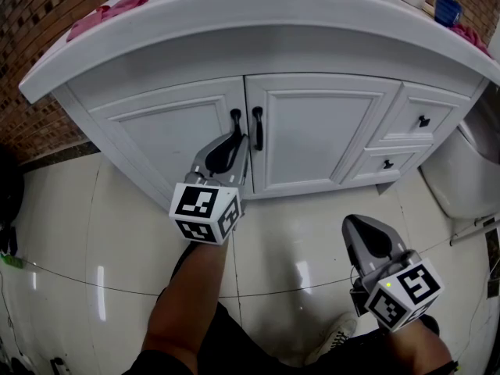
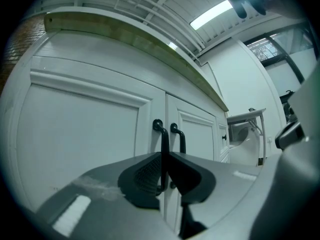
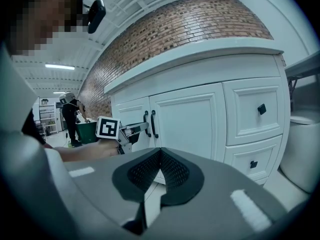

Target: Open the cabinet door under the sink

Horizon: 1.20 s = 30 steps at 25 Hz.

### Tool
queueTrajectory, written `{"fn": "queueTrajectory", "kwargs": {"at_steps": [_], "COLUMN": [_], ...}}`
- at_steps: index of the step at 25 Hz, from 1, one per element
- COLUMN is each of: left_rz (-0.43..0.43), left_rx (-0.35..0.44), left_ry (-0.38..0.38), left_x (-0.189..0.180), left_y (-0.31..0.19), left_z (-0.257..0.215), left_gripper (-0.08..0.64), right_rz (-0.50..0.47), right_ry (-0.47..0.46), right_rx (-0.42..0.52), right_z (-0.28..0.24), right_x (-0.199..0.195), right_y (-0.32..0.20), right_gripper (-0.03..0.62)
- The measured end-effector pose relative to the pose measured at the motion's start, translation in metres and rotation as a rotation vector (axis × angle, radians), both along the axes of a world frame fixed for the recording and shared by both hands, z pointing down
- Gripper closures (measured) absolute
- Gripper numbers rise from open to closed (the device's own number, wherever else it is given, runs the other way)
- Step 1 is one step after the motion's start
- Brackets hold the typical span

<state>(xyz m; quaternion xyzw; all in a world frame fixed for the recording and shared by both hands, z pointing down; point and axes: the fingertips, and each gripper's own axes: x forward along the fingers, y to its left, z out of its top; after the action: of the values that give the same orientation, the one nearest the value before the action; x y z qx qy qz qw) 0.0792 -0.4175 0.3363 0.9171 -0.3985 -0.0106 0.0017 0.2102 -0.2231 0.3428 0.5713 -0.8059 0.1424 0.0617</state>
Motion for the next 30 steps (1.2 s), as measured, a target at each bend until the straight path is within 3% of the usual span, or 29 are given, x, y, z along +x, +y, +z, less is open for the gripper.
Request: {"fn": "queueTrajectory", "kwargs": {"at_steps": [16,30], "left_rz": [0.090,0.071], "left_rx": [-0.057,-0.114], "left_ry": [-0.013,-0.033], "left_x": [-0.019,-0.072], "left_y": [0.070,0.137], "left_z": [0.006,0.009], "left_gripper": [0.518,0.512], "right_rz": [-0.090,-0.171], "right_ry": [0.001,-0.012], "right_rx": [0.054,0.092], "right_z": [-0.017,-0.031], "right_x": [-0.050,-0.110], "right_y": [0.009,0.040], "right_gripper": [0.584,0.584]}}
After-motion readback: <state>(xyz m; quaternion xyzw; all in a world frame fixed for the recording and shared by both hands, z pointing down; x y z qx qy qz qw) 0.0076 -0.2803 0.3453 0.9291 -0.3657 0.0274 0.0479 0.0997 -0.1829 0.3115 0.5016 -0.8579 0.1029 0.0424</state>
